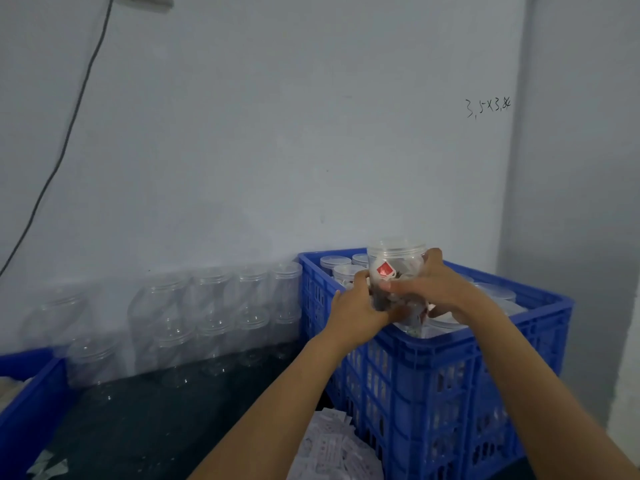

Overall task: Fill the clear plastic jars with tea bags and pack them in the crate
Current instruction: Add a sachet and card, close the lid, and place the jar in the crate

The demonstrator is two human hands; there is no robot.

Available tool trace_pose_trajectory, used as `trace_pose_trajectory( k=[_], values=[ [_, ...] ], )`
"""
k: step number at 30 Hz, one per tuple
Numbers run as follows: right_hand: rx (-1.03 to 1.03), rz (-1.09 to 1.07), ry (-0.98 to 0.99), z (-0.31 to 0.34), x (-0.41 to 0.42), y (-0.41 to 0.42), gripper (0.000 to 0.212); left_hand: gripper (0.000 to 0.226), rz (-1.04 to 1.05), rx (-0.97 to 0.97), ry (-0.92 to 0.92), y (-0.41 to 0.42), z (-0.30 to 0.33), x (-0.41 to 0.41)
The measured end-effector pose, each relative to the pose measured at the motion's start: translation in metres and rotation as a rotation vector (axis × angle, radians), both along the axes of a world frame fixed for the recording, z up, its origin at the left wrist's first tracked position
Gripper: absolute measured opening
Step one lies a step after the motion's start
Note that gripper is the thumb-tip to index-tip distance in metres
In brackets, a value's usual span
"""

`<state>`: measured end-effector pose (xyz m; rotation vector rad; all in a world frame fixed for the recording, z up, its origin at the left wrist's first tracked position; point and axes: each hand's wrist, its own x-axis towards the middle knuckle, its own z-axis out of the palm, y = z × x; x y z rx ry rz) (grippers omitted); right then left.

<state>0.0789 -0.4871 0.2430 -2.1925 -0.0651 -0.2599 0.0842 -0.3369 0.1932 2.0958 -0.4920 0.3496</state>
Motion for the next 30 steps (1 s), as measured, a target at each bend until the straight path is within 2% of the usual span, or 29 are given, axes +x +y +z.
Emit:
trace_pose_trajectory(
  k=[5,9,13,18,23,30],
  values=[
    [-0.030,0.003,-0.029,0.000,0.006,0.006,0.093,0.079,0.067,-0.008,-0.033,-0.002,-0.002,0.010],
    [0.081,0.034,-0.020,0.006,0.021,0.014,0.087,0.077,0.089,-0.110,-0.043,0.000,-0.003,0.025],
    [0.084,0.038,-0.003,0.018,0.044,0.028,0.086,0.076,0.085,-0.187,-0.019,0.008,0.001,0.050],
    [0.104,0.009,0.044,0.029,0.087,0.054,0.090,0.059,0.086,-0.279,0.039,0.021,0.003,0.090],
    [0.200,-0.038,0.101,0.034,0.137,0.077,0.100,0.045,0.131,-0.356,0.009,0.044,0.006,0.133],
    [0.207,-0.143,0.134,0.033,0.201,0.104,0.113,0.045,0.155,-0.287,0.014,0.070,0.001,0.189]
  ],
)
